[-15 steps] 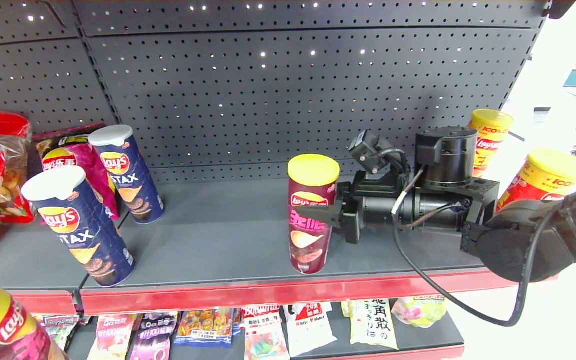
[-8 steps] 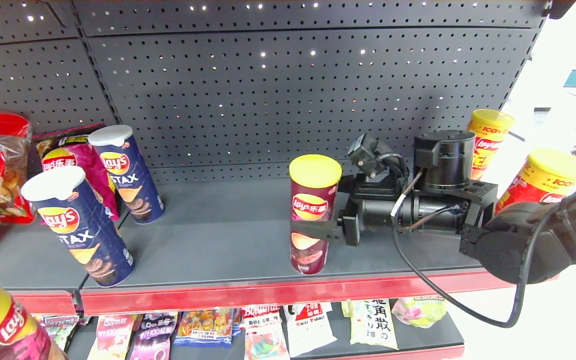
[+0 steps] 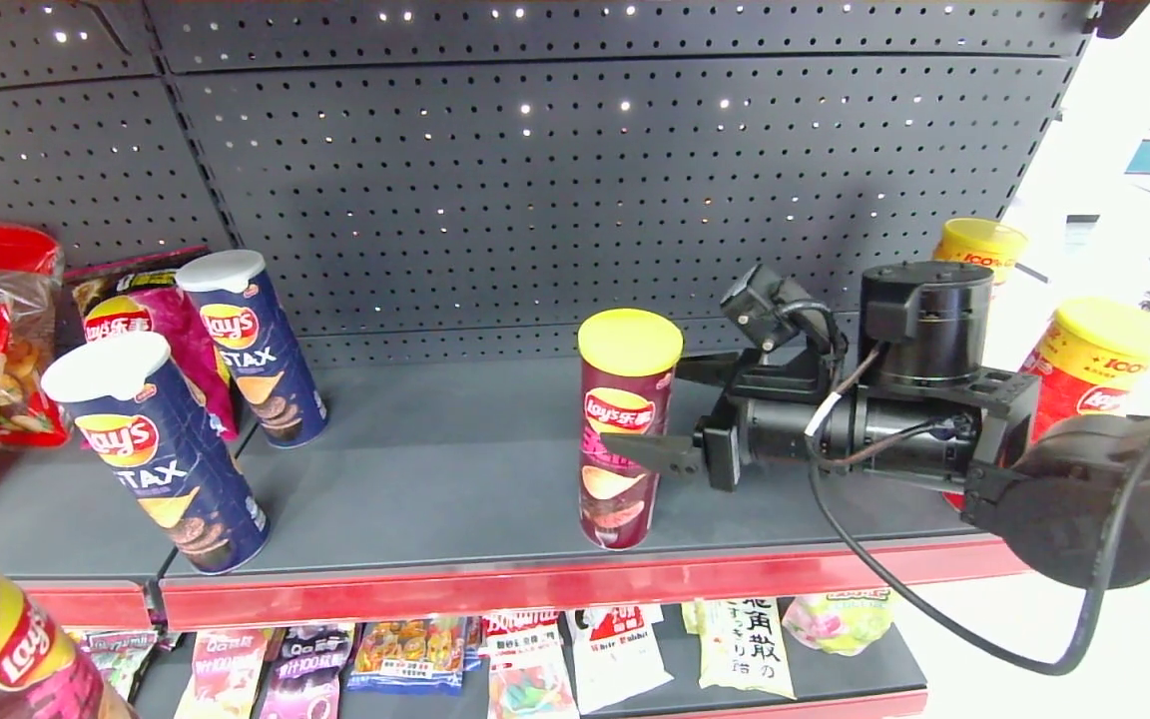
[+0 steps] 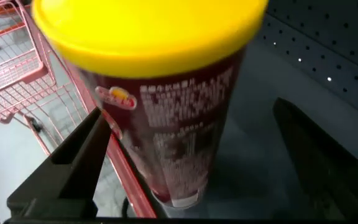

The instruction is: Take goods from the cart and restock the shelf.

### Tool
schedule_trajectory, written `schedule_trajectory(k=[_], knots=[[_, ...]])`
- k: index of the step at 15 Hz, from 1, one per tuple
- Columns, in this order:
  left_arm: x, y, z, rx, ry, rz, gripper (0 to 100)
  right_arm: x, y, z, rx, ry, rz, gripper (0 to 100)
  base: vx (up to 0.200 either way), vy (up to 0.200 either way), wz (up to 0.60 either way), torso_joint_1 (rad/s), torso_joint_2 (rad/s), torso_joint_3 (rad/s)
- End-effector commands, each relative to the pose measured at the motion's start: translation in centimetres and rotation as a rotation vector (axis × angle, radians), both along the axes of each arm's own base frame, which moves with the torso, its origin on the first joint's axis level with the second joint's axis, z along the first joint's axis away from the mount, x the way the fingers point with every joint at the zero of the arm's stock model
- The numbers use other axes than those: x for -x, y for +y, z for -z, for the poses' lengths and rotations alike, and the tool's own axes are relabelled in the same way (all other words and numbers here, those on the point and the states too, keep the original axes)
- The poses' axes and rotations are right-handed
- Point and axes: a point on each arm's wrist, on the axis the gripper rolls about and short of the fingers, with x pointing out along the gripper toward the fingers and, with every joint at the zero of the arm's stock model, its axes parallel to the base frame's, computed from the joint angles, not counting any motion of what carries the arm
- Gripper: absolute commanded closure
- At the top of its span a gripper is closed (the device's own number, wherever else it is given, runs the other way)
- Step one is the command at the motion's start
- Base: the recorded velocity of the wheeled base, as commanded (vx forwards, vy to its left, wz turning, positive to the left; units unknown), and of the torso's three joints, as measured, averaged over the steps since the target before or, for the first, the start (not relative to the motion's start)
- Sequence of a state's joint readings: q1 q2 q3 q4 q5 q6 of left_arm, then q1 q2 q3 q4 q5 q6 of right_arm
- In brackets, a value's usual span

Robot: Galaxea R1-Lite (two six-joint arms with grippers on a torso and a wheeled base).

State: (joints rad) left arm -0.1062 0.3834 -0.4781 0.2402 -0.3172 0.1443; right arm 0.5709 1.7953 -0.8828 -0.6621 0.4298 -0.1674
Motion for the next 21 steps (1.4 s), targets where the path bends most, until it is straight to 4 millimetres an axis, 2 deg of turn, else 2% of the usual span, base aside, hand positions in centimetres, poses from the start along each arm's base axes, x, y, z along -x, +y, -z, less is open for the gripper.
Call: schedule_trajectory(k=[1,2,3,4,5,8,10,13,15,18,19,20,21], knots=[[-0.1,0.0,0.2,-0.001,0.009,0.003,100,1.2,-1.1,-0.8,-0.008,-0.013,0.014,0,0.000,0.000,0.00,0.000,0.00,0.000],[-0.1,0.0,0.3,0.001,0.013,0.014,100,2.4,-1.8,-0.7,-0.002,-0.004,0.014,0,0.000,0.000,0.00,0.000,0.00,0.000],[-0.1,0.0,0.3,0.001,0.013,0.014,100,2.4,-1.8,-0.7,-0.002,-0.004,0.014,0,0.000,0.000,0.00,0.000,0.00,0.000],[-0.1,0.0,0.3,0.001,0.013,0.014,100,4.2,-2.9,-0.7,0.002,0.003,0.011,0,0.000,0.000,0.00,0.000,0.00,0.000],[-0.1,0.0,0.3,0.001,0.013,0.014,100,4.9,-3.3,-0.6,0.004,0.004,0.011,0,0.000,0.000,0.00,0.000,0.00,0.000],[-0.2,0.0,0.2,-0.001,0.015,-0.022,100,8.8,-5.7,-0.3,0.021,-0.002,0.037,0,0.000,0.000,0.00,0.000,0.00,0.000],[-0.4,0.3,0.3,-0.027,0.015,-0.156,100,11.3,-7.6,-1.1,0.021,-0.080,0.146,0,0.000,0.000,0.00,0.000,0.00,0.000],[-0.4,0.3,0.3,-0.027,0.014,-0.154,100,14.4,-10.2,-2.7,-0.004,-0.180,0.374,0,0.000,0.000,0.00,0.000,0.00,0.000],[-0.5,0.3,0.2,-0.025,0.016,-0.152,100,17.6,-12.5,-3.6,0.003,-0.201,0.463,0,0.000,0.000,0.00,0.000,0.00,0.000],[-0.4,0.2,0.1,-0.019,0.001,-0.127,100,23.5,-16.8,-5.2,0.067,-0.193,0.614,0,0.000,0.000,0.00,0.000,0.00,0.000],[-0.4,0.2,0.1,-0.019,0.003,-0.126,100,24.0,-17.1,-5.2,0.071,-0.192,0.627,0,0.000,0.000,0.00,0.000,0.00,0.000],[-0.5,0.2,0.2,-0.018,0.011,-0.117,100,27.1,-19.2,-4.5,0.109,-0.174,0.760,0,0.000,0.000,0.00,0.000,0.00,0.000],[-0.5,0.2,0.2,-0.017,0.011,-0.112,100,28.5,-19.9,-3.9,0.109,-0.181,0.878,0,0.000,0.000,0.00,0.000,0.00,0.000]])
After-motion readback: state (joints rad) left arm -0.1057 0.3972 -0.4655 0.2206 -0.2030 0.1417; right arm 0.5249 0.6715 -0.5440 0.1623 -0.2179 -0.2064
